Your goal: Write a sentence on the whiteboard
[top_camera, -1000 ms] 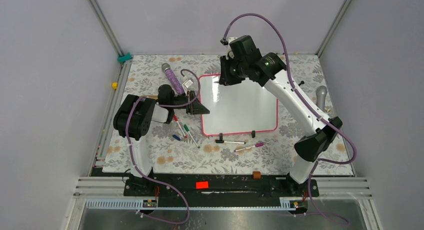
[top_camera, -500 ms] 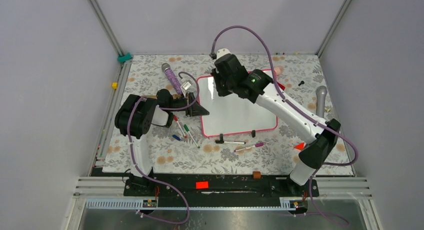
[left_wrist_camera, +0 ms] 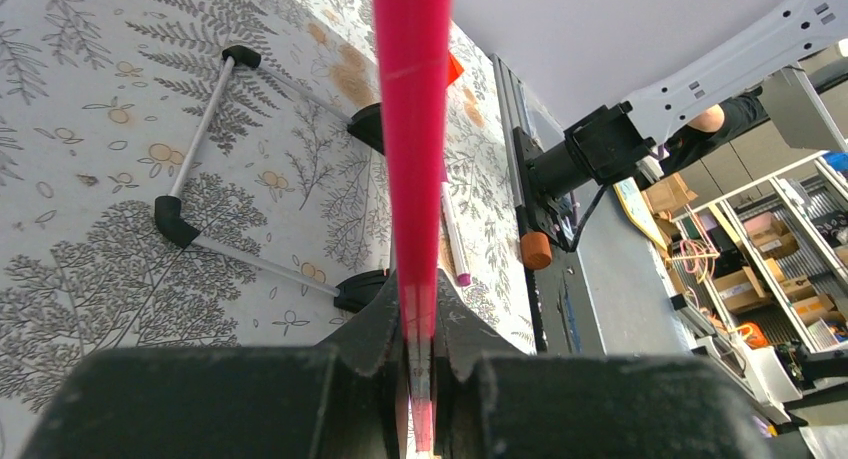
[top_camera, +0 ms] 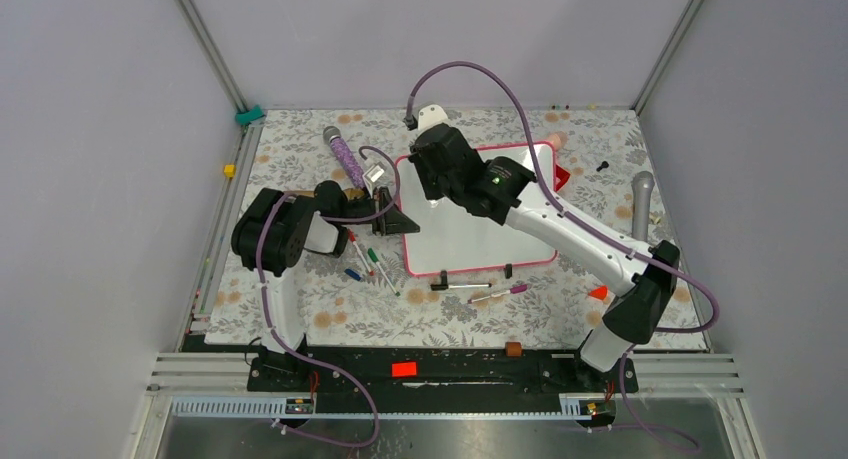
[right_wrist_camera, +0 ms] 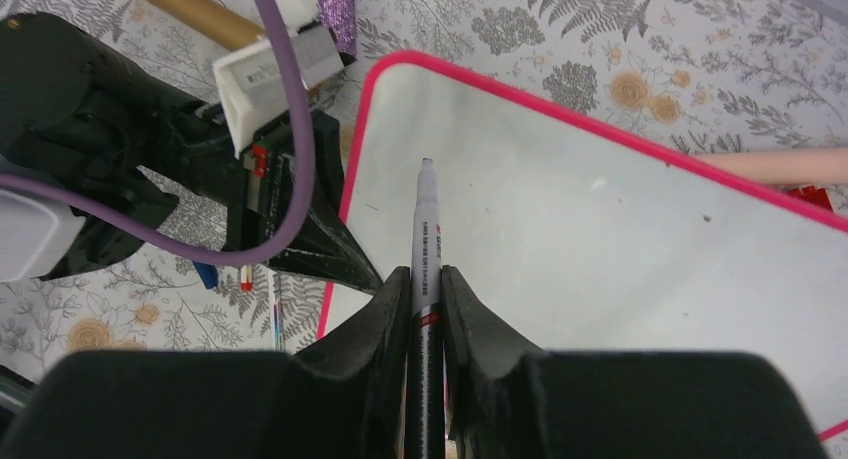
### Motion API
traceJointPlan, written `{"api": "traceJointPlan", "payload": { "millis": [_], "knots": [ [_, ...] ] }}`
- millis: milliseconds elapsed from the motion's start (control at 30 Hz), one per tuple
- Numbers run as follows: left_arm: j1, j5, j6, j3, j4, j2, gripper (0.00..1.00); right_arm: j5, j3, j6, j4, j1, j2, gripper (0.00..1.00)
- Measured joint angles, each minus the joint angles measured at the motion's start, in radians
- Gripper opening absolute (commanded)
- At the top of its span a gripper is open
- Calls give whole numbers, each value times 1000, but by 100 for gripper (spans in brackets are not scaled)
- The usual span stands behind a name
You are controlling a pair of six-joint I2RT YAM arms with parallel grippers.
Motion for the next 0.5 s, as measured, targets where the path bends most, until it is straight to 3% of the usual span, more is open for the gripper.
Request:
{"api": "traceJointPlan", "payload": {
  "millis": [500],
  "knots": [
    [-27, 33, -7, 1, 7, 0, 0, 63, 93, -16, -37, 23, 64, 0]
  ]
}}
